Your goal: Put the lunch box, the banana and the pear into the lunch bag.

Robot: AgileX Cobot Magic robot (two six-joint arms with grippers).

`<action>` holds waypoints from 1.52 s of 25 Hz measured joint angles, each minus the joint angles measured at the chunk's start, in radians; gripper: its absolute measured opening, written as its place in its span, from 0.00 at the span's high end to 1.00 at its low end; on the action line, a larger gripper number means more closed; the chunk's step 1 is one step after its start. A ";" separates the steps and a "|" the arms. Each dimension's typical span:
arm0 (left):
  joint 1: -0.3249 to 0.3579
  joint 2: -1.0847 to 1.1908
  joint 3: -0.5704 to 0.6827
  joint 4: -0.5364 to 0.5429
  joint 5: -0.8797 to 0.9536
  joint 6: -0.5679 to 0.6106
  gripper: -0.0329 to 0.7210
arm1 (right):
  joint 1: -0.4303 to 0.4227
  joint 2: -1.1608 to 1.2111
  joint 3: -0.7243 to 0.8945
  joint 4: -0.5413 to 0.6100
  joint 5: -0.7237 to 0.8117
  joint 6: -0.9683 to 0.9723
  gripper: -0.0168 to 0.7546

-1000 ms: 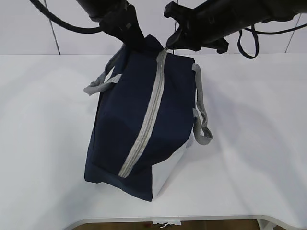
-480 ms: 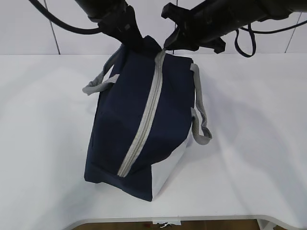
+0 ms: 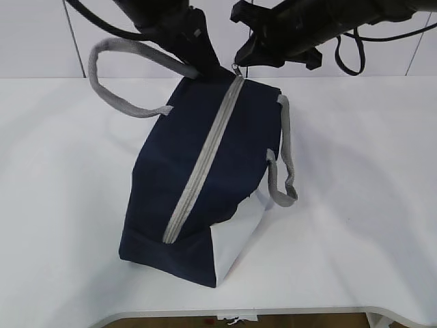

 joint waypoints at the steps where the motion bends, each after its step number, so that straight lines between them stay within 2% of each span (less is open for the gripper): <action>1: 0.000 0.000 0.000 0.000 -0.004 -0.012 0.62 | 0.000 0.000 -0.002 -0.002 0.000 -0.002 0.98; 2: -0.002 0.000 0.000 0.000 -0.008 -0.038 0.55 | 0.000 0.000 -0.002 -0.002 0.000 -0.004 0.98; 5: -0.002 0.000 -0.001 0.030 0.001 -0.120 0.52 | 0.000 0.000 -0.011 -0.002 0.000 -0.008 0.98; 8: -0.002 0.000 -0.001 0.069 0.001 -0.120 0.52 | 0.000 0.000 -0.017 -0.002 0.000 -0.017 0.98; 9: -0.002 0.000 -0.010 0.084 0.046 -0.302 0.52 | 0.000 0.000 -0.017 -0.002 0.000 -0.020 0.98; 10: -0.002 -0.002 -0.020 0.089 0.047 -0.338 0.52 | 0.000 0.000 -0.017 -0.004 0.000 -0.022 0.98; 16: -0.002 -0.017 -0.094 0.093 0.061 -0.426 0.52 | 0.000 0.000 -0.017 -0.006 0.000 -0.027 0.98; 23: -0.006 -0.047 -0.101 0.091 0.068 -0.544 0.52 | -0.002 0.000 -0.017 -0.009 0.000 -0.039 0.98; 29: -0.006 -0.078 -0.092 0.079 0.069 -0.580 0.52 | -0.002 0.000 -0.017 -0.010 0.000 -0.042 0.98; 38: -0.006 -0.082 0.027 0.063 0.070 -0.584 0.52 | -0.002 0.000 -0.017 -0.014 0.000 -0.046 0.98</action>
